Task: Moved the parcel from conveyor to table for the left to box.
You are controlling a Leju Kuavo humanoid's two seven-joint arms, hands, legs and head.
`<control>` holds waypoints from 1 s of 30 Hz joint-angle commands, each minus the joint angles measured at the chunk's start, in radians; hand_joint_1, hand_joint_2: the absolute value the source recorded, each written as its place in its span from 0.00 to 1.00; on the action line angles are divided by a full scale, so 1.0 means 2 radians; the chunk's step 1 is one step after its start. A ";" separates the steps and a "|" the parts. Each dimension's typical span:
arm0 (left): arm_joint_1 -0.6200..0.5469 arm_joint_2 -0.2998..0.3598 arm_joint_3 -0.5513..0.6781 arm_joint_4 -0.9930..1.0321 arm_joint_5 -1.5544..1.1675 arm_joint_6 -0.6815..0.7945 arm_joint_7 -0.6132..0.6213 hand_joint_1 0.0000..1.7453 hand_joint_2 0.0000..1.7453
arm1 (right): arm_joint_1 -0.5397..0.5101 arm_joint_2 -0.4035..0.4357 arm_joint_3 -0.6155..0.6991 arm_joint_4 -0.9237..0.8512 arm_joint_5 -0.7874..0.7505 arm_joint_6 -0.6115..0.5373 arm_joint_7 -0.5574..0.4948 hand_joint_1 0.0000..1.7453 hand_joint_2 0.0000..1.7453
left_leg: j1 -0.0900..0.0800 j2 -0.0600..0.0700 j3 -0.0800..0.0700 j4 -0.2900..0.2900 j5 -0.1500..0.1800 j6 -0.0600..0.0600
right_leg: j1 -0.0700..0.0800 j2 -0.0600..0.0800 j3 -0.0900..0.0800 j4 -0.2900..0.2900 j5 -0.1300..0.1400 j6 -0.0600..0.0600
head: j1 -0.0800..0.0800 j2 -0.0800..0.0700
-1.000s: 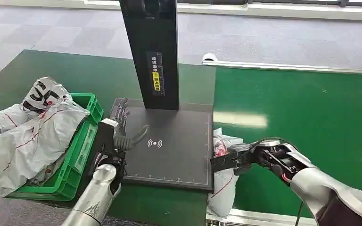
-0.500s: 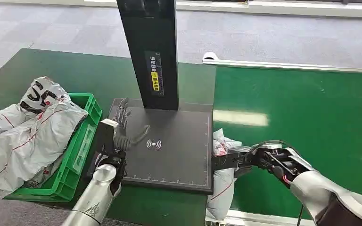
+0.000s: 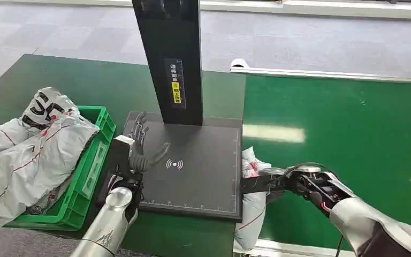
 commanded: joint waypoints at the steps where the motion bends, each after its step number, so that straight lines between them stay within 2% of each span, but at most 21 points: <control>1: 0.018 0.019 -0.008 -0.015 0.009 0.004 0.004 0.00 1.00 | 0.044 0.018 -0.070 -0.041 -0.054 -0.050 -0.024 1.00 1.00 | 0.000 0.000 0.001 -0.002 0.001 0.000 | 0.000 0.000 0.001 -0.002 0.001 0.000 | 0.000 0.000; 2: 0.025 0.024 -0.008 -0.027 0.010 0.005 0.005 0.00 1.00 | 0.029 0.010 -0.090 -0.061 -0.069 -0.041 -0.019 1.00 1.00 | 0.000 0.001 0.000 -0.001 0.000 0.000 | 0.000 0.000 0.000 -0.001 0.000 0.000 | 0.000 0.000; 3: 0.045 0.029 0.003 -0.050 0.013 0.019 0.001 0.00 1.00 | 0.012 -0.003 -0.198 -0.116 -0.154 -0.119 -0.077 1.00 1.00 | 0.000 0.001 -0.001 -0.001 0.001 0.001 | 0.000 0.001 -0.001 -0.001 0.001 0.000 | 0.000 0.000; 4: 0.066 0.035 0.010 -0.080 0.013 0.017 0.003 0.00 1.00 | 0.002 -0.028 -0.268 -0.206 -0.176 -0.129 -0.034 1.00 1.00 | 0.000 0.001 -0.001 -0.001 0.001 0.001 | 0.000 0.001 -0.001 0.000 0.001 0.000 | 0.000 0.000; 6: 0.080 0.033 0.021 -0.095 0.012 0.014 0.003 0.00 1.00 | 0.015 -0.024 -0.365 -0.277 -0.143 -0.138 0.015 1.00 1.00 | -0.001 0.007 -0.004 0.000 0.000 0.001 | -0.002 0.006 -0.005 0.002 0.001 0.000 | 0.000 0.000; 8: 0.082 0.030 0.025 -0.097 0.010 0.017 0.001 0.00 1.00 | 0.032 -0.010 -0.409 -0.300 -0.122 -0.158 0.011 1.00 1.00 | -0.001 0.007 -0.006 0.001 0.000 0.000 | -0.001 0.007 -0.007 0.003 0.002 -0.001 | 0.000 0.000; 10: 0.085 0.029 0.032 -0.100 0.010 0.019 -0.001 0.00 1.00 | 0.055 0.015 -0.455 -0.328 -0.100 -0.172 -0.004 1.00 1.00 | -0.001 0.009 -0.011 0.001 0.001 0.000 | -0.002 0.008 -0.014 0.005 0.003 -0.003 | 0.000 0.000; 12: 0.090 0.030 0.036 -0.105 0.009 0.019 -0.002 0.00 1.00 | 0.066 0.033 -0.480 -0.349 -0.075 -0.204 -0.009 1.00 1.00 | -0.001 0.008 -0.014 0.000 0.003 0.000 | -0.002 0.007 -0.017 0.005 0.004 -0.003 | 0.000 0.000; 17: 0.096 0.025 0.043 -0.112 0.003 0.015 -0.004 0.00 1.00 | 0.078 0.062 -0.531 -0.384 -0.035 -0.249 -0.011 1.00 1.00 | -0.001 -0.004 -0.015 -0.001 0.007 0.001 | -0.001 -0.003 -0.017 0.003 0.004 -0.003 | 0.000 0.000; 30: 0.095 0.025 0.042 -0.111 0.002 0.014 -0.004 0.00 1.00 | 0.079 0.062 -0.534 -0.384 -0.035 -0.249 -0.011 1.00 1.00 | -0.001 -0.006 -0.018 0.001 0.007 0.000 | -0.001 -0.007 -0.017 0.003 0.004 -0.002 | 0.000 0.000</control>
